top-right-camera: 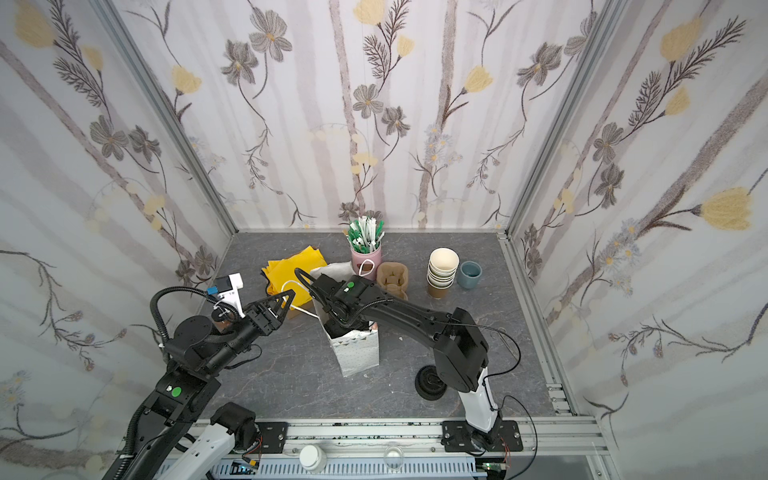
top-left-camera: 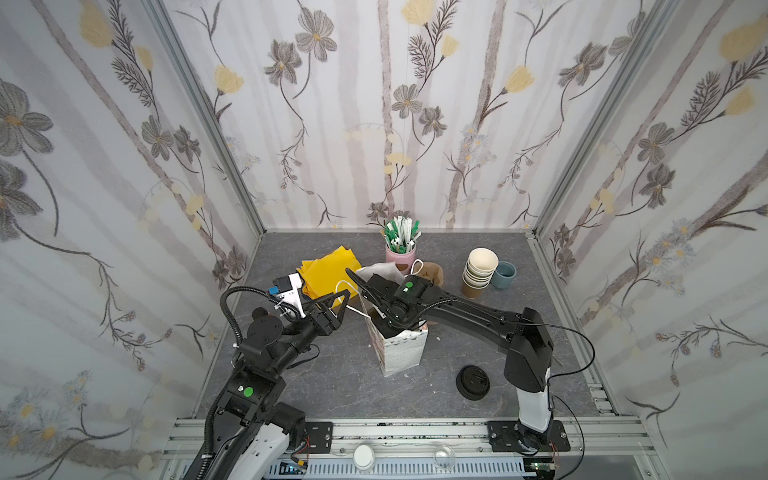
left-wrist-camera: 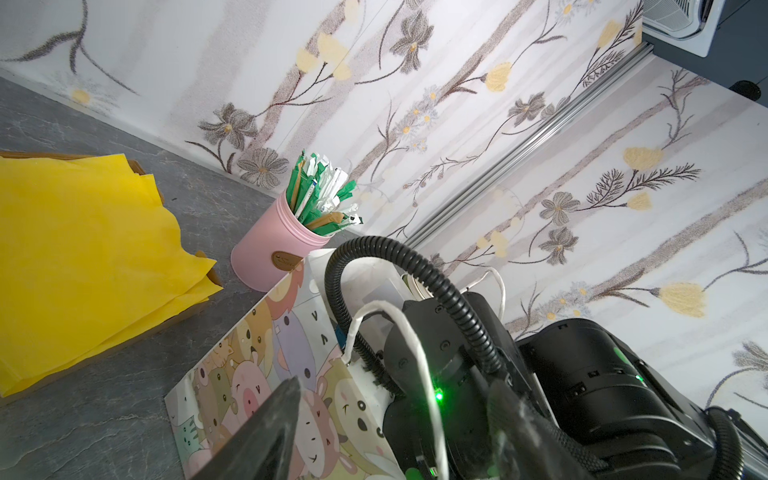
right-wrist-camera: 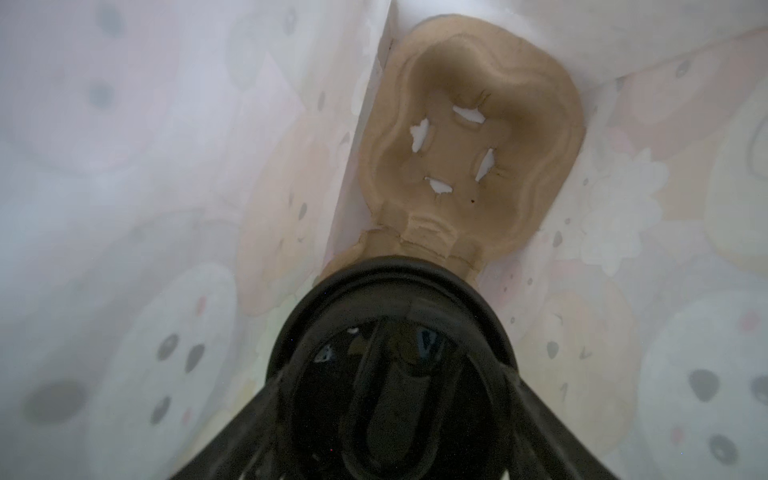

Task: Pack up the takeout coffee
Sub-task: 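Open the right gripper to release the cup in the carrier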

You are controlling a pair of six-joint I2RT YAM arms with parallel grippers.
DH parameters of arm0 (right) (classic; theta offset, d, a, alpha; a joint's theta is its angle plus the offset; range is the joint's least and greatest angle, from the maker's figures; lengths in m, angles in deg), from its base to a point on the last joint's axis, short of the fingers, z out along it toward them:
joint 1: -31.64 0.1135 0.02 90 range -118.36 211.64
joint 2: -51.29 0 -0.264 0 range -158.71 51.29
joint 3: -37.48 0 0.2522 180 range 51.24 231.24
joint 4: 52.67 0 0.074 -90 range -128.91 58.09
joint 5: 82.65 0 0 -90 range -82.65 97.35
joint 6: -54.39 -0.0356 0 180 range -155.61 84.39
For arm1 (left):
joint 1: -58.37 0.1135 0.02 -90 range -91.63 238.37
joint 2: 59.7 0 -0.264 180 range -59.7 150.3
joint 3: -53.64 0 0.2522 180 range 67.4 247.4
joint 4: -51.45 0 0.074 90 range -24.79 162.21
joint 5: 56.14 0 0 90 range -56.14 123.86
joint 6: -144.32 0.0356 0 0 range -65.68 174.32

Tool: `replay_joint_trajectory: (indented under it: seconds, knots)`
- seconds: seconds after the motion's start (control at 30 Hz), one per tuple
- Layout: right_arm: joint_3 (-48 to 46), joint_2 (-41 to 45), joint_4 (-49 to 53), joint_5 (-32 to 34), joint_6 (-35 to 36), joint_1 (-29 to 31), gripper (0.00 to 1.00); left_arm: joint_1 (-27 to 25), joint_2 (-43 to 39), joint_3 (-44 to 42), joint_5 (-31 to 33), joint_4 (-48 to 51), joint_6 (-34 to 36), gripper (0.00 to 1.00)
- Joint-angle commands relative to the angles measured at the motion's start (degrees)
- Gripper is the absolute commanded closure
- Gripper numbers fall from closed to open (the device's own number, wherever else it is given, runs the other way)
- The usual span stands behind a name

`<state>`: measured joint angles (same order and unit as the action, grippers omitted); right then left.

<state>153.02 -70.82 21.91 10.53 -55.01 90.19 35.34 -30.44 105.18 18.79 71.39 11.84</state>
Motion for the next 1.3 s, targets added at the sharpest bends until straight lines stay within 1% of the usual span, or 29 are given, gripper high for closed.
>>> replay_joint_trajectory:
  seconds: [0.0,0.03,0.1,0.23,0.33,0.4,0.5,0.67,0.73,1.07,1.27]
  knots:
    - [0.4,0.0,1.8,1.0,0.2,0.1,0.21,0.1,0.3,-0.3,0.0,-2.2,-0.3,0.33]
    - [0.3,0.1,1.8,1.2,0.2,0.1,0.21,0.1,0.2,-0.3,0.1,-2.2,-0.3,0.35]
    - [0.4,0.3,1.6,1.5,0.2,0.1,0.2,0.1,0.2,-0.6,0.4,-2.2,-0.3,0.42]
    - [0.6,0.4,1.6,1.7,0.1,0.1,0.19,0.1,0.4,-1.0,0.5,-2.2,-0.3,0.5]
    - [0.7,0.6,1.3,2.0,-0.1,0.1,0.19,0.1,0.5,-1.0,0.4,-2.2,-0.2,0.59]
    - [0.9,0.9,1.2,2.2,-0.2,0.1,0.18,0.1,0.5,-1.2,0.4,-2.2,-0.2,0.68]
    - [0.8,1.5,0.9,2.4,-0.2,0.1,0.16,0.1,0.5,-1.3,0.4,-2.2,-0.2,0.78]
    - [0.8,2.3,0.7,3.2,-0.5,0.1,0.11,0.1,0.4,-1.4,0.2,-2.2,-0.3,0.98]
    - [0.8,2.6,0.4,3.5,-0.7,0.2,0.09,0.1,0.2,-1.5,0.4,-2.2,-0.4,1.0]
    - [0.7,4.1,-1.9,6.4,-2.5,0.1,0.06,0.1,-0.7,-2.2,0.6,-2.1,-1.2,1.0]
    - [0.8,5.4,-3.1,8.1,-3.8,0.1,0.06,0.1,-1.2,-2.4,0.8,-2.0,-1.4,1.0]
